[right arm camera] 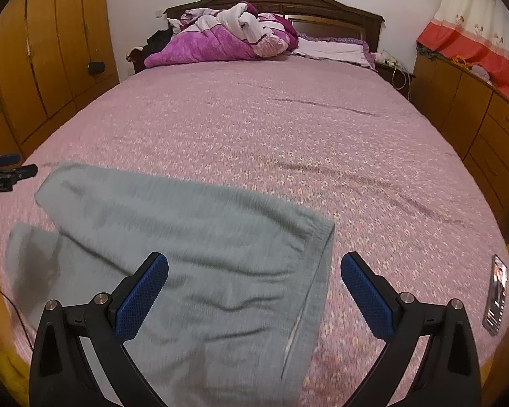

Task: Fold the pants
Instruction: 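Lower the left tool to the pant leg edge while the right tool lowers to the waistband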

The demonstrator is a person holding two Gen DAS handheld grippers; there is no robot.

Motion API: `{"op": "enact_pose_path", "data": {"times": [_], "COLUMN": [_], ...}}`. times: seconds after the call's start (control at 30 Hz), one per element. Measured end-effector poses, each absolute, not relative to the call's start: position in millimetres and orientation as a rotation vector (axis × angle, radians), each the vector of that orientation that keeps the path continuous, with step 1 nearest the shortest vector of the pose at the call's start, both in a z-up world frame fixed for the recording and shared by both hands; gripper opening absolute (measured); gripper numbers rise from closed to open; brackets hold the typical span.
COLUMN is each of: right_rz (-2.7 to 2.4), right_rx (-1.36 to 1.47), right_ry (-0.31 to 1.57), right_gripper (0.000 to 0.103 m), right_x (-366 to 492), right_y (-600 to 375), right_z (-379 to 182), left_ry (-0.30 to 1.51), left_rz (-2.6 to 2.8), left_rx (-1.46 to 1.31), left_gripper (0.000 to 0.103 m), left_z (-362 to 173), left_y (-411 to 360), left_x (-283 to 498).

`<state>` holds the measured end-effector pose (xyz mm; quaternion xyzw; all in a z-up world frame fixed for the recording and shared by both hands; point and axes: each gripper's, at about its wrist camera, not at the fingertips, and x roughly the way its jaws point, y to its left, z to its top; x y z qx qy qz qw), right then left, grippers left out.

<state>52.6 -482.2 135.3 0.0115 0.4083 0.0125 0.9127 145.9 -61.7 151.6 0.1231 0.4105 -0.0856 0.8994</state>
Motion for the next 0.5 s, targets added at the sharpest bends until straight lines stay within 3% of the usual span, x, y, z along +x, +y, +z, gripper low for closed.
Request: {"op": "enact_pose_path", "data": {"times": [0.5], "right_rz": [-0.002], "right_rx": [0.093], "right_ry": [0.942], "right_gripper": [0.099], "right_x": [144], "right_y": [-524], "right_z": [98], "left_ry": [0.974], "left_rz": [-0.224], "left_rx": [0.302], "left_gripper": [0.103], "left_z": [92], "left_y": [-96], "left_x": [240]}}
